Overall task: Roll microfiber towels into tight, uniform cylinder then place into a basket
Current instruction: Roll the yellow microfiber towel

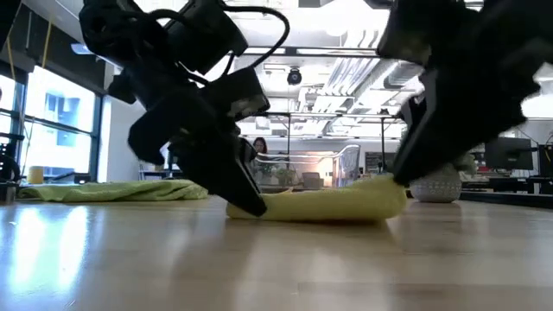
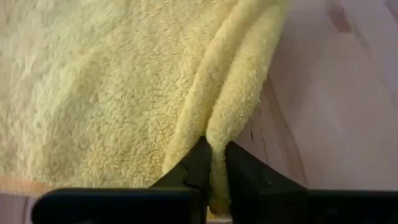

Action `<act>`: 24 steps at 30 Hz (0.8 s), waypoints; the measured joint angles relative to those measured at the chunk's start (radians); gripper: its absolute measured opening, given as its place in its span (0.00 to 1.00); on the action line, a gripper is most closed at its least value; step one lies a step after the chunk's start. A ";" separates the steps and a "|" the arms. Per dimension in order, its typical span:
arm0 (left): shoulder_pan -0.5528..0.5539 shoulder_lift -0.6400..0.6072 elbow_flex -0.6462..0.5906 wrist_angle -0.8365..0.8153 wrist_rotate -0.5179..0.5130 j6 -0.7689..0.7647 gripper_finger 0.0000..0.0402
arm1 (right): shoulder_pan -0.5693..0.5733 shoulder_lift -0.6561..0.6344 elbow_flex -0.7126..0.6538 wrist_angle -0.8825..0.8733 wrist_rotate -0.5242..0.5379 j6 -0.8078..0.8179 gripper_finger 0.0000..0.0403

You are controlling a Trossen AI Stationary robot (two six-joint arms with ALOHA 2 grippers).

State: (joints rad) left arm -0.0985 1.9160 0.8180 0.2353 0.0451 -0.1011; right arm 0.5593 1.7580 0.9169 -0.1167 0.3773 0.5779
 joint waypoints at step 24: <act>0.102 0.005 -0.004 -0.002 0.288 -0.266 0.03 | -0.001 0.164 0.069 0.031 0.125 -0.049 0.30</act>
State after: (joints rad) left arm 0.0032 1.9209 0.8139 0.2336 0.3330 -0.3676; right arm 0.5586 1.9217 0.9863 -0.0852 0.5020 0.5289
